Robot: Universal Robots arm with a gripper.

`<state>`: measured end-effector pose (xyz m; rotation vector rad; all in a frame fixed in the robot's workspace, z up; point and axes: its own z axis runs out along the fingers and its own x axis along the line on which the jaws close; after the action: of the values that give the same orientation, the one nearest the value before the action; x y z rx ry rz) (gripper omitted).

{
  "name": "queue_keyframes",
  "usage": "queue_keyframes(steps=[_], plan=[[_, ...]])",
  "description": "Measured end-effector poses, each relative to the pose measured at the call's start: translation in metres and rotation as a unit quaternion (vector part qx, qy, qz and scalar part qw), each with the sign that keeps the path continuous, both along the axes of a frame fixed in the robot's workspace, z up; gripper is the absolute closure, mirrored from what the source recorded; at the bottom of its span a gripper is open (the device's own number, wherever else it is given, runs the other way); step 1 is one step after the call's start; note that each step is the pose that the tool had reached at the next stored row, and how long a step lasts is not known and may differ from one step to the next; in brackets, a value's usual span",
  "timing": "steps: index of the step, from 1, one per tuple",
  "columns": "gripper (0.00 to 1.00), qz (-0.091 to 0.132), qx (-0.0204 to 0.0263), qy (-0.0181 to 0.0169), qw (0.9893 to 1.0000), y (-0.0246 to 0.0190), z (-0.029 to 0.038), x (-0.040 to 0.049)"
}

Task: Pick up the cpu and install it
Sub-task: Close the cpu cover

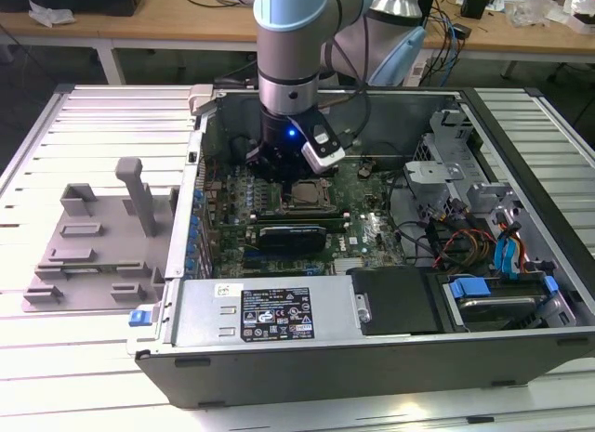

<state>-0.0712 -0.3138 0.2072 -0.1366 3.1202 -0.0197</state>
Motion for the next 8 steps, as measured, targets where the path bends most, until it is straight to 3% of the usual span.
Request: queue_keyframes(steps=[3, 8], plan=[[0.89, 0.0, -0.0002, 0.0, 1.0, -0.0001, 0.0058, 0.0], [0.89, 0.0, -0.0003, 0.0, 1.0, -0.0001, 0.025, 0.0]])
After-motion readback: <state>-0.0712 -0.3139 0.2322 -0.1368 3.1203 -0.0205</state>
